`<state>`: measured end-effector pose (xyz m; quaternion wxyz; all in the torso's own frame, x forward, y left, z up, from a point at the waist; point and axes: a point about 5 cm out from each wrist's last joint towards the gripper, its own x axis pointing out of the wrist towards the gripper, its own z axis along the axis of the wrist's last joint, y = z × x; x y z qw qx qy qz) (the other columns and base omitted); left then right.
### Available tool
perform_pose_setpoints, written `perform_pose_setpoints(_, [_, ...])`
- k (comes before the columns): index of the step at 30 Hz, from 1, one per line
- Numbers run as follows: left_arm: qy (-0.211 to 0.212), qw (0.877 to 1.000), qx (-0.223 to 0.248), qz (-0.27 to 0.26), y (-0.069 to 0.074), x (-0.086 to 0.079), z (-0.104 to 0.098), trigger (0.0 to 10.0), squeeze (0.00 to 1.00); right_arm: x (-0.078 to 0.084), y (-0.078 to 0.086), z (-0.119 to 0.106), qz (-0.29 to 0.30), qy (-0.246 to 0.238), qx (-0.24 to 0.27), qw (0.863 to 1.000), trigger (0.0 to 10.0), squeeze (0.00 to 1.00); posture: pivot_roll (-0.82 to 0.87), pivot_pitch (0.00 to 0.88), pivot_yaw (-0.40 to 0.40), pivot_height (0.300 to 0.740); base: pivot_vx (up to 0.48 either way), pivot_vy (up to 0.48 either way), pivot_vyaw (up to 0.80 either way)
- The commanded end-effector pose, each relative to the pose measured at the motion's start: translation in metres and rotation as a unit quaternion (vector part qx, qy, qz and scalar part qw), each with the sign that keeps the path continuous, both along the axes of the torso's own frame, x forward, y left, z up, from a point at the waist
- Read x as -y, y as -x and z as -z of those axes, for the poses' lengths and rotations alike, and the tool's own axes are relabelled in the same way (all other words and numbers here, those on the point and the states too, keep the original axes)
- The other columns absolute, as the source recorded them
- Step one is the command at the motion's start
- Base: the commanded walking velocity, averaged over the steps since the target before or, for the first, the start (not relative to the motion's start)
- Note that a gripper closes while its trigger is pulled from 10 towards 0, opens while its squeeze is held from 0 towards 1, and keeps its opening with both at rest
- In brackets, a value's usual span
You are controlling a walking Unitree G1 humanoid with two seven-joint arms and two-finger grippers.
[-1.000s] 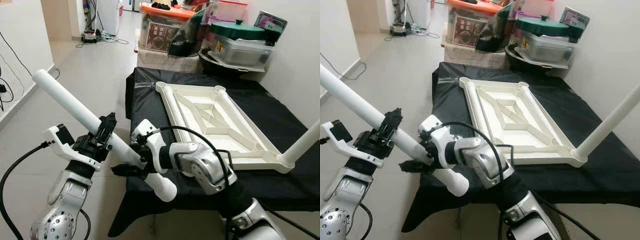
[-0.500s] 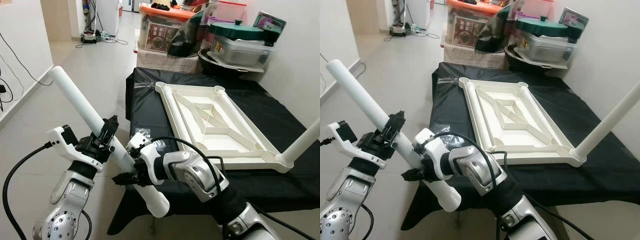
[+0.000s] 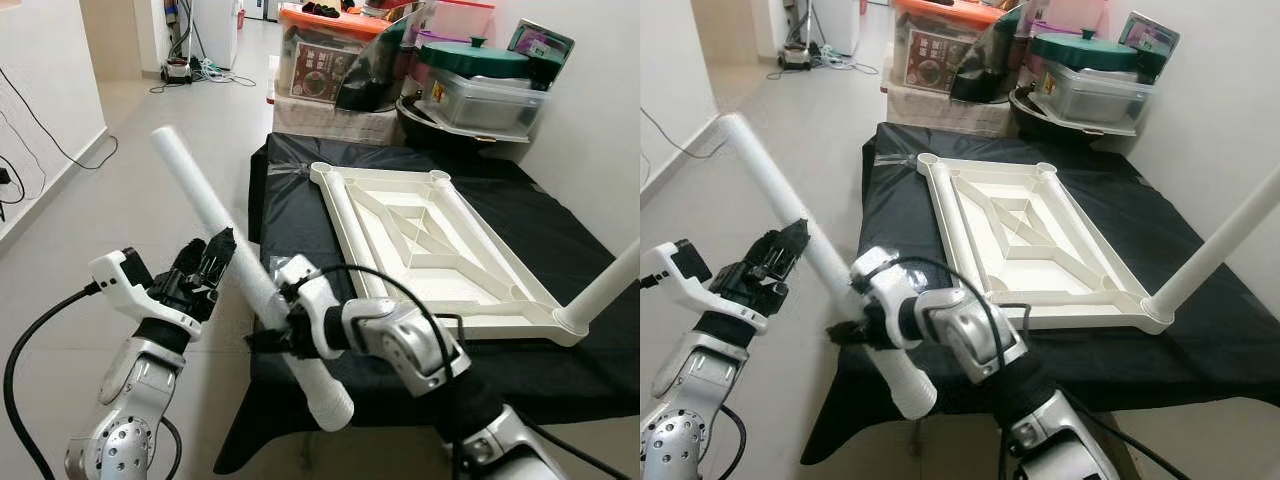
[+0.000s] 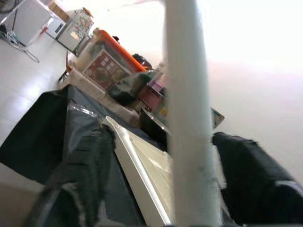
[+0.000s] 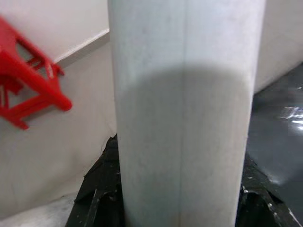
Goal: Building children table
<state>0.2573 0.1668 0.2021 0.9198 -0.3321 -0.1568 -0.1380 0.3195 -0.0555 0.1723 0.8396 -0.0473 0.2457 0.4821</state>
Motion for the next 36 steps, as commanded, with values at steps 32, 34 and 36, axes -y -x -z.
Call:
perform_pose_setpoints(32, [-0.136, 0.982, -0.129, -0.012, -0.006, 0.003, 0.043, 10.0, 0.00, 0.073, -0.063, -0.120, 0.264, -0.378, 0.078, 0.884, 0.0, 0.00, 0.09, 0.000, -0.136, 0.740, 0.000, 0.000, 0.00])
perform_pose_setpoints(34, [-0.202, 0.960, -0.193, -0.020, -0.008, 0.004, 0.060, 10.0, 0.00, 0.062, -0.062, -0.122, 0.263, -0.422, 0.064, 0.865, 0.0, 0.00, 0.10, 0.000, -0.137, 0.740, 0.000, 0.000, 0.00])
perform_pose_setpoints(36, [-0.230, 0.948, -0.219, -0.027, -0.008, 0.002, 0.068, 10.0, 0.00, 0.059, -0.061, -0.121, 0.261, -0.429, 0.058, 0.863, 0.0, 0.00, 0.10, 0.000, -0.137, 0.740, 0.000, 0.000, 0.00])
